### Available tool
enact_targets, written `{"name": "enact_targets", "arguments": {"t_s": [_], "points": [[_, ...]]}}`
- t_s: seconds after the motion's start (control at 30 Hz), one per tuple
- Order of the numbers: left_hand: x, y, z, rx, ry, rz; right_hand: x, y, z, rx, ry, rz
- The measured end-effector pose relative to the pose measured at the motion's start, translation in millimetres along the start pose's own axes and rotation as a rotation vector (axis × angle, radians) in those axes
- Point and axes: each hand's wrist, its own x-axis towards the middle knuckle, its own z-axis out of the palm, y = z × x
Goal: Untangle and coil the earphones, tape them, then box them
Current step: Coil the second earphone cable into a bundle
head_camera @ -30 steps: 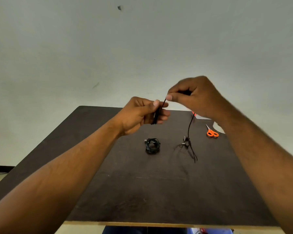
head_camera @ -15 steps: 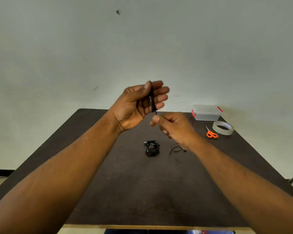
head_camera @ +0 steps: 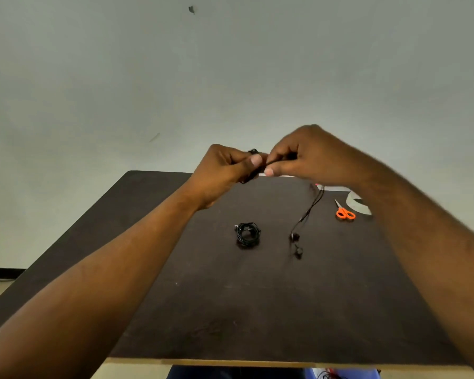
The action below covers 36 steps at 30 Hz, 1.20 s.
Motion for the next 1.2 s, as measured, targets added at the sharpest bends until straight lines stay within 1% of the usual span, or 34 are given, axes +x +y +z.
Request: {"name": "enact_targets", "arguments": {"t_s": [0.07, 0.13, 0.2, 0.3, 0.4, 0.5, 0.57, 0.63, 0.67, 0.73, 0.8, 0.87, 0.93, 1.0, 1.03, 1.13, 1.2], "points": [[-1.1, 4.3, -1.3, -0.025, -0.153, -0.064, 8.7, -4.3, -18.5, -0.078, -0.082, -0.018], [-2.0, 9.5, -2.1, -0.117, -0.304, -0.157, 15.5, -6.2, -29.4, -0.067, -0.173, -0.029], [-3.4, 14.0, -2.5, -0.218, -0.419, -0.217, 18.8, -2.3, -32.0, 0.081, -0.218, -0.024], [-6.3, 17.0, -4.3, -0.440, -0.509, -0.214, 16.6, 10.3, -13.3, 0.450, -0.142, -0.048], [-7.3, 21.0, -5.4, -0.605, -0.484, -0.139, 12.4, 16.0, 25.2, 0.833, -0.091, -0.021], [-3.3, 27.4, -10.6, -0.708, -0.346, -0.061, 8.3, 11.7, 65.3, 0.957, -0.048, 0.075], [-2.3, 31.4, -12.8, -0.740, -0.252, -0.056, 7.3, 9.0, 81.7, 1.036, -0.014, 0.106], [-3.3, 34.0, -10.9, -0.774, -0.146, -0.068, 5.5, 4.2, 87.4, 1.089, -0.014, 0.141], [-3.3, 35.7, -9.5, -0.797, -0.079, -0.067, 4.2, 1.8, 88.7, 1.060, -0.028, 0.148], [-0.4, 37.7, -9.8, -0.878, 0.063, -0.050, -1.0, -3.0, 92.3, 0.887, -0.080, 0.137], [3.8, 39.0, -14.2, -0.876, 0.176, -0.037, -7.2, -6.7, 96.3, 0.768, -0.119, 0.129], [7.2, 35.2, -16.0, -0.702, 0.244, -0.045, -11.9, -9.8, 94.5, 0.756, -0.094, 0.144], [5.0, 27.2, -12.2, -0.436, 0.278, -0.027, -13.4, -11.4, 85.8, 0.685, -0.053, 0.148], [-0.1, 18.7, -6.3, -0.172, 0.253, 0.021, -15.1, -10.4, 72.7, 0.540, -0.023, 0.115], [-2.7, 15.0, -5.2, -0.091, 0.221, 0.031, -15.9, -10.1, 65.5, 0.467, -0.010, 0.094], [-7.6, 10.0, -8.9, -0.004, 0.081, -0.020, -18.1, -9.3, 40.9, 0.271, 0.008, 0.061], [-9.3, 9.3, -11.6, 0.007, -0.072, -0.064, -18.9, -9.4, 22.7, 0.219, -0.012, 0.067]]}}
